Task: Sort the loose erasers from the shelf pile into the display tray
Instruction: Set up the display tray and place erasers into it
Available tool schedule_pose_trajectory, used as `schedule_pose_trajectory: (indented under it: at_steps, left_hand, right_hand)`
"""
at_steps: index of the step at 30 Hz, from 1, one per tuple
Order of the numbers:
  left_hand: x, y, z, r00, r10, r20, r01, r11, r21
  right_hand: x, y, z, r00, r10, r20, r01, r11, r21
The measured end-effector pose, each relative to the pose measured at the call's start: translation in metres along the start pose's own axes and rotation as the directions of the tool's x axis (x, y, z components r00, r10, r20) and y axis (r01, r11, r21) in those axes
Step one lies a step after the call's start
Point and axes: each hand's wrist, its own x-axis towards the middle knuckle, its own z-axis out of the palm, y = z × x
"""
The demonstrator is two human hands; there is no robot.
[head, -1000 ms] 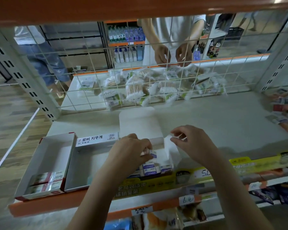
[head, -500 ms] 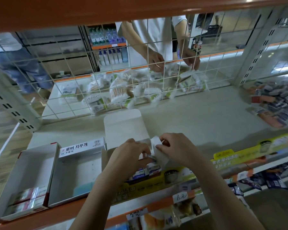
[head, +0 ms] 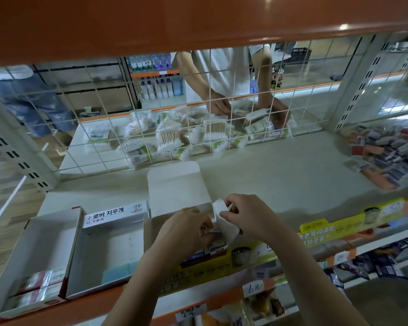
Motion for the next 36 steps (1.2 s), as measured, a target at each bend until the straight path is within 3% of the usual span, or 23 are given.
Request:
schedule_pose_trajectory:
  at_steps: [16, 24, 27, 36]
  left_hand:
    - [-0.003, 0.000, 0.000, 1.000, 0.008, 0.017, -0.008, 1.000, -0.019]
    - [0.003, -0.005, -0.012, 0.989, 0.050, 0.136, -0.052, 0.999, 0.014]
    - [0.014, -0.004, -0.029, 0.995, 0.069, 0.077, -0.071, 0.997, 0.027]
    - [0.085, 0.083, -0.050, 0.970, 0.222, -0.098, -0.204, 0.965, 0.163]
  right_hand:
    - [0.000, 0.002, 0.004, 1.000, 0.004, 0.000, -0.004, 1.000, 0.027]
    - [-0.003, 0.004, -0.001, 0.999, 0.008, 0.040, -0.012, 0.995, 0.101]
    - [-0.004, 0.008, -0.013, 0.999, 0.004, 0.050, -0.012, 0.985, 0.174]
    - [0.002, 0.078, -0.071, 0.995, -0.059, -0.081, 0.044, 0.982, -0.185]
